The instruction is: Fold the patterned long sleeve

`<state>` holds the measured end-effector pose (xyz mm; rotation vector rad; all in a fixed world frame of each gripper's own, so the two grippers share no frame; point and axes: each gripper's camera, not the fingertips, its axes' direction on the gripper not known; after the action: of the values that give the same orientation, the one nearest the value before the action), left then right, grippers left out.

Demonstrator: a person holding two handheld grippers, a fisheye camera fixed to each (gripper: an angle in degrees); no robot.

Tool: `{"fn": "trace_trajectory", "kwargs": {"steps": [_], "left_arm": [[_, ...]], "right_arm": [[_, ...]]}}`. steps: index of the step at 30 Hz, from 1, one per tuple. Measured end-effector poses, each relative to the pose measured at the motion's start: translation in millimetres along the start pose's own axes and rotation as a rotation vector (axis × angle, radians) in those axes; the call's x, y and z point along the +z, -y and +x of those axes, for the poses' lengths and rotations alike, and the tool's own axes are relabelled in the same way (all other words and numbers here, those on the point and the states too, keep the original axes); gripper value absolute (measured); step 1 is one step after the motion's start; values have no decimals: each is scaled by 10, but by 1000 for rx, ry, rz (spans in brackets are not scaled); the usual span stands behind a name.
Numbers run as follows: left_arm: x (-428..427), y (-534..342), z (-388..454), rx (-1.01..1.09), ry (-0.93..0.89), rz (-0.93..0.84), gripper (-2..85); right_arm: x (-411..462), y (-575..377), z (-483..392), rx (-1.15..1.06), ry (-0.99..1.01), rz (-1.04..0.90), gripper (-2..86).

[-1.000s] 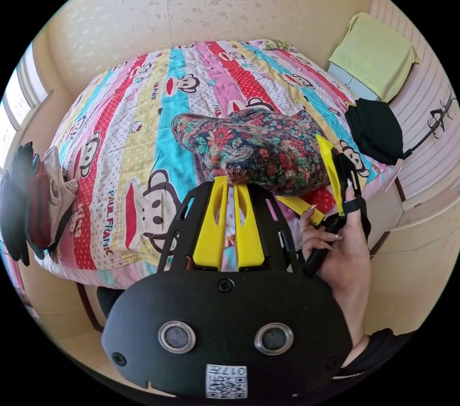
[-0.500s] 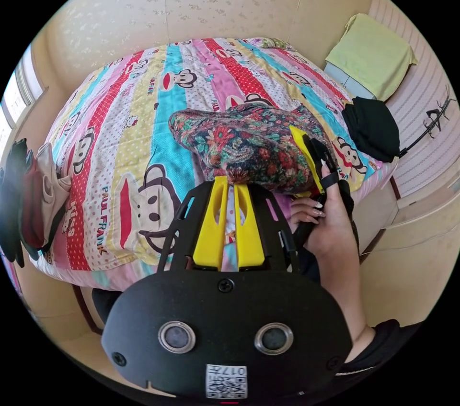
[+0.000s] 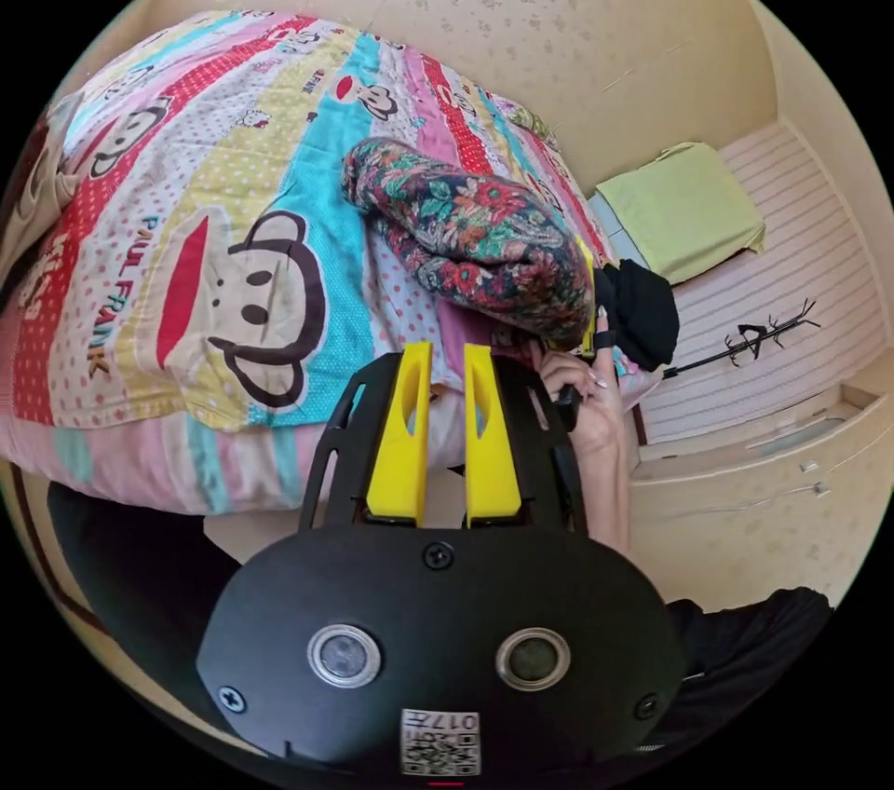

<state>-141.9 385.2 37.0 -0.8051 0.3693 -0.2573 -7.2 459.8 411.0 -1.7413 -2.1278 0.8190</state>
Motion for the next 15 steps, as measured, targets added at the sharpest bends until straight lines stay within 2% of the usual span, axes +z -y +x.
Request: {"fn": "trace_trajectory", "kwargs": {"steps": [9, 12, 15], "left_arm": [[-887, -249, -27, 42, 22, 186, 9], [-1404, -271, -113, 26, 0, 271, 49], [-2199, -324, -266, 34, 28, 438, 54]], "right_arm": [[557, -414, -735, -291, 152, -324, 140], [1150, -674, -960, -320, 272, -449, 142], [1965, -987, -1079, -310, 394, -595, 143]]}}
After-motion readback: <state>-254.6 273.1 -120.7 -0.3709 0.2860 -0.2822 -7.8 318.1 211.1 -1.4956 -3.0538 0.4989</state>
